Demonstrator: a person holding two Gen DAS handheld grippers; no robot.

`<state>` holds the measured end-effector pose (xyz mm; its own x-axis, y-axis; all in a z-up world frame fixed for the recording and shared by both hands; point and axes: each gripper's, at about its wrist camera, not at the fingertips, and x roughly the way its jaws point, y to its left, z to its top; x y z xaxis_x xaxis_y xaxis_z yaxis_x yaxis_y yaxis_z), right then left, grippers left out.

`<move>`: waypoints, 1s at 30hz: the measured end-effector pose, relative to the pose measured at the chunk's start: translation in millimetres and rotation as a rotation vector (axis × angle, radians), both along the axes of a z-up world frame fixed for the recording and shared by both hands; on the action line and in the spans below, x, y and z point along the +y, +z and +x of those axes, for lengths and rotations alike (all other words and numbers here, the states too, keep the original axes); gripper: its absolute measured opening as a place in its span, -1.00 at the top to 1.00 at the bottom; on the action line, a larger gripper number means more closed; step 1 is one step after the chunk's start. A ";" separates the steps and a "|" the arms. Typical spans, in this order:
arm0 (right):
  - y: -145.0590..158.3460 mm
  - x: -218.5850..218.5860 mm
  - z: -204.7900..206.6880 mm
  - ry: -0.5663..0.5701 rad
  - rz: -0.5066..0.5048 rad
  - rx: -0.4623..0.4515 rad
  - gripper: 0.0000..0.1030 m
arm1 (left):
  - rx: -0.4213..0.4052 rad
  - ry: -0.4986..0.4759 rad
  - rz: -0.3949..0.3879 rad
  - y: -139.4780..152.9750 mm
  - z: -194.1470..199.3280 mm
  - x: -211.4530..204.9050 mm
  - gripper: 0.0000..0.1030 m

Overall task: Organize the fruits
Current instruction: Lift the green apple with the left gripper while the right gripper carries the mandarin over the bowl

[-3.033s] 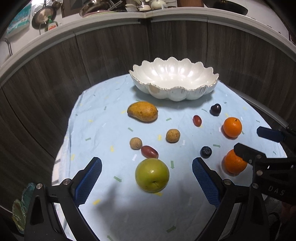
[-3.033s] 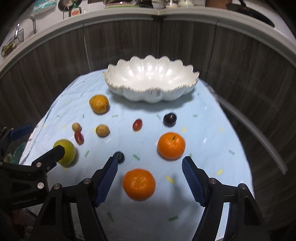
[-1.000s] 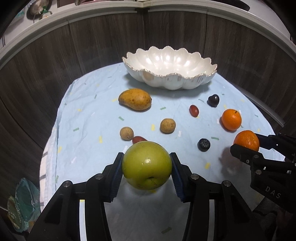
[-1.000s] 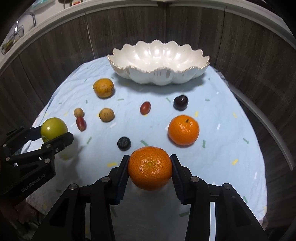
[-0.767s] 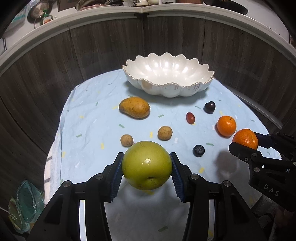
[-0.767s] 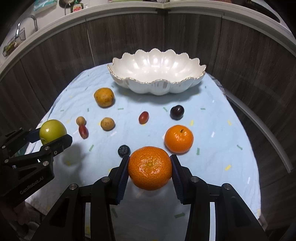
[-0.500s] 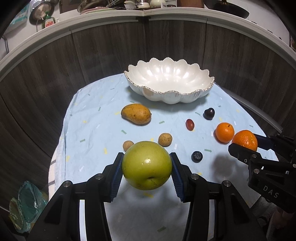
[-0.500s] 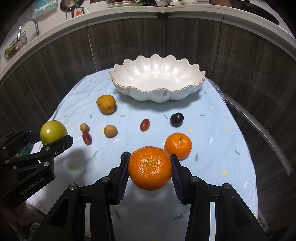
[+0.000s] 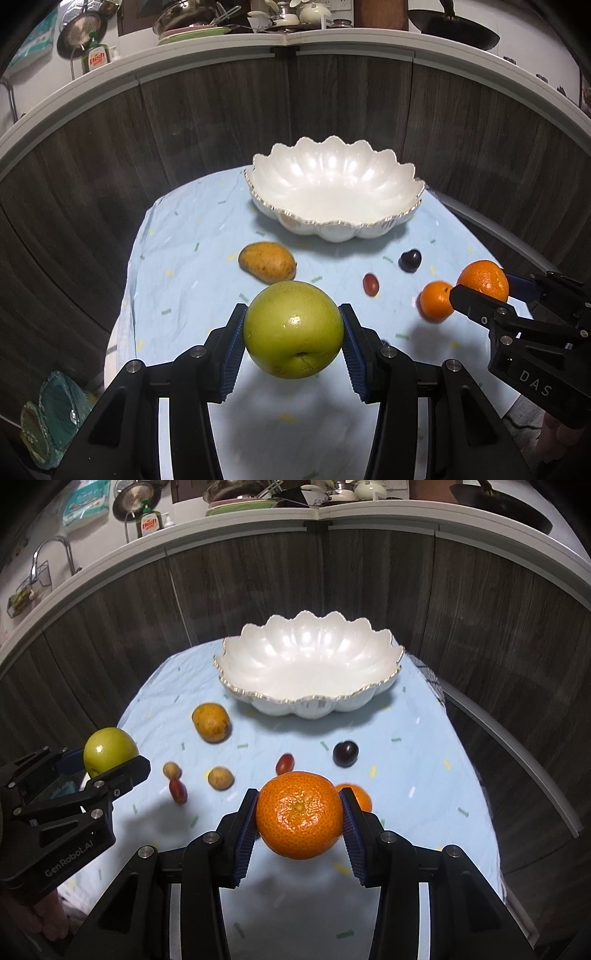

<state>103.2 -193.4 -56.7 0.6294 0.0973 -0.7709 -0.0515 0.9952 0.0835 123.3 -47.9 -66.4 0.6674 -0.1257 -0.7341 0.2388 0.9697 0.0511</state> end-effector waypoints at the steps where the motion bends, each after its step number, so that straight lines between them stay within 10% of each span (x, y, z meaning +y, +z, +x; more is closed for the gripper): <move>1: 1.8 -1.7 3.0 -0.003 0.001 -0.003 0.15 | -0.001 -0.002 -0.001 1.8 2.1 -1.7 0.07; 30: 33.1 -43.6 89.4 -0.051 -0.024 -0.105 0.15 | -0.069 -0.010 -0.026 35.4 85.3 -26.7 0.07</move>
<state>192.6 -237.0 -23.6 0.7104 0.0454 -0.7023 -0.0084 0.9984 0.0561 208.6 -74.5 -30.9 0.7150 -0.1513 -0.6826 0.2456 0.9684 0.0427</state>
